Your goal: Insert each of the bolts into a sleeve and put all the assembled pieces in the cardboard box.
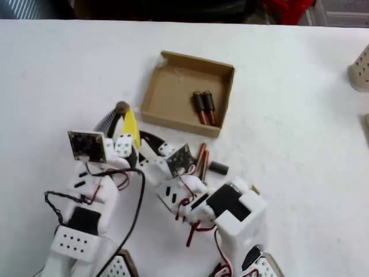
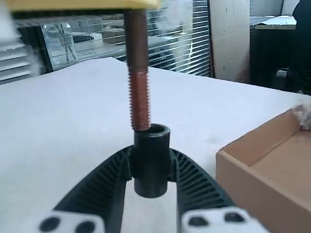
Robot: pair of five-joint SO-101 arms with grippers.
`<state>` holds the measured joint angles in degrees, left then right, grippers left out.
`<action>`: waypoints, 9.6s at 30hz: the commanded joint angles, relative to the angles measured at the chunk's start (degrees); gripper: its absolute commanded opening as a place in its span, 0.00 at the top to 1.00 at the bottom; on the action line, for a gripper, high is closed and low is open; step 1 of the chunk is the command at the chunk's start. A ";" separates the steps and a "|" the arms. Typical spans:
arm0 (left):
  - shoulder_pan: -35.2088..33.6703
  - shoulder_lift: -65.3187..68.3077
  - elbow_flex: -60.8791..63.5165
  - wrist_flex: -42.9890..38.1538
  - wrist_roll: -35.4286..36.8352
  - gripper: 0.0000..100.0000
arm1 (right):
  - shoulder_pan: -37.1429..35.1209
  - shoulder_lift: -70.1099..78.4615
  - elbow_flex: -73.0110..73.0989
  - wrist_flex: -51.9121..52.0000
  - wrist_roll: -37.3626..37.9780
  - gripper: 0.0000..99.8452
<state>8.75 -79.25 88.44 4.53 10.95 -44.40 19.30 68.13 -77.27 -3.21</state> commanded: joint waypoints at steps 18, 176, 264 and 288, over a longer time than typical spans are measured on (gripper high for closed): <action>1.80 3.56 -5.80 7.38 2.73 0.98 | 0.66 -0.84 -0.44 -2.07 0.70 0.98; -28.18 -25.19 8.53 58.90 -20.48 0.98 | 28.09 -1.71 -75.60 118.81 8.88 0.98; -28.09 -25.19 8.53 59.16 -20.48 0.98 | 29.67 -37.41 -16.09 123.47 58.46 0.81; -28.09 -25.19 8.53 59.16 -20.57 0.98 | 33.89 -17.10 -31.74 131.47 46.07 0.98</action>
<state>-18.86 -103.96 97.05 62.81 -8.84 -11.87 2.51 36.92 52.75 49.54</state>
